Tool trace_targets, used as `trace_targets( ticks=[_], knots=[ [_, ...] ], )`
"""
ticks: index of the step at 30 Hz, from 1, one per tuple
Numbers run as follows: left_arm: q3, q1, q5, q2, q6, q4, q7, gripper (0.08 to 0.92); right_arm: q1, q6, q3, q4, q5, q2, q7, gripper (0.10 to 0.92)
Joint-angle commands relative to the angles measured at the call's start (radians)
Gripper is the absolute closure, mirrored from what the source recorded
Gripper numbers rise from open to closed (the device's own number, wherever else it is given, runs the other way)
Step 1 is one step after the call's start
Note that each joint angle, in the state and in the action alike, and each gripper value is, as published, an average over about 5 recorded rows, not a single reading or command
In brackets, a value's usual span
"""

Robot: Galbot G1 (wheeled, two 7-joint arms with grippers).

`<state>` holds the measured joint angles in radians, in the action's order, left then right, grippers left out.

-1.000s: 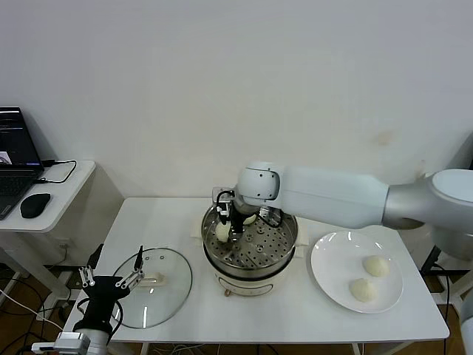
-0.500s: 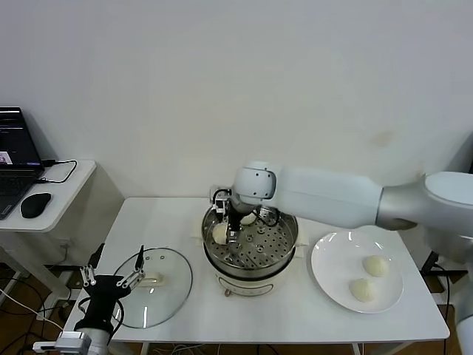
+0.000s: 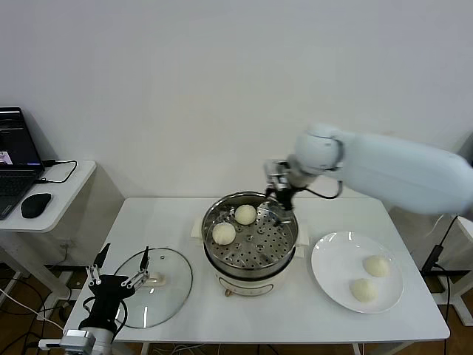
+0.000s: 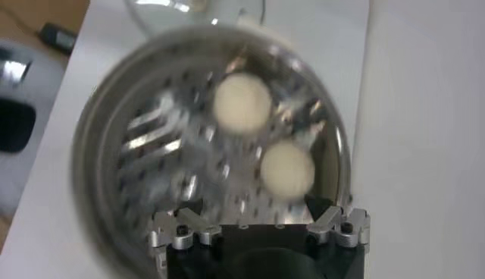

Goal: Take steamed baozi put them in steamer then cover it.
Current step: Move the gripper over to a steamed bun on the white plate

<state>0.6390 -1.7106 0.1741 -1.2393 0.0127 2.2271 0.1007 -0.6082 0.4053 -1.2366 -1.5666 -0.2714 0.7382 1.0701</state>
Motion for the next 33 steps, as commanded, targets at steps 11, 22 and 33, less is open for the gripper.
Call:
trace_targets(
  ticks=[11, 22, 33],
  knots=[
    [0.002, -0.012, -0.006, 0.011, 0.000, -0.016, 0.000, 0.177, 0.492, -0.215, 0.309, -0.093, 0.386, -0.475, 0.055, 0.203],
    [-0.004, -0.025, -0.022, 0.004, 0.000, -0.022, 0.000, 0.177, 0.866, -0.226, 0.579, -0.090, 0.451, -0.515, 0.003, 0.203],
    [0.008, -0.038, -0.025, 0.000, 0.002, -0.022, 0.000, 0.177, 0.918, -0.206, 0.599, -0.053, 0.458, -0.404, -0.056, 0.203]
  ],
)
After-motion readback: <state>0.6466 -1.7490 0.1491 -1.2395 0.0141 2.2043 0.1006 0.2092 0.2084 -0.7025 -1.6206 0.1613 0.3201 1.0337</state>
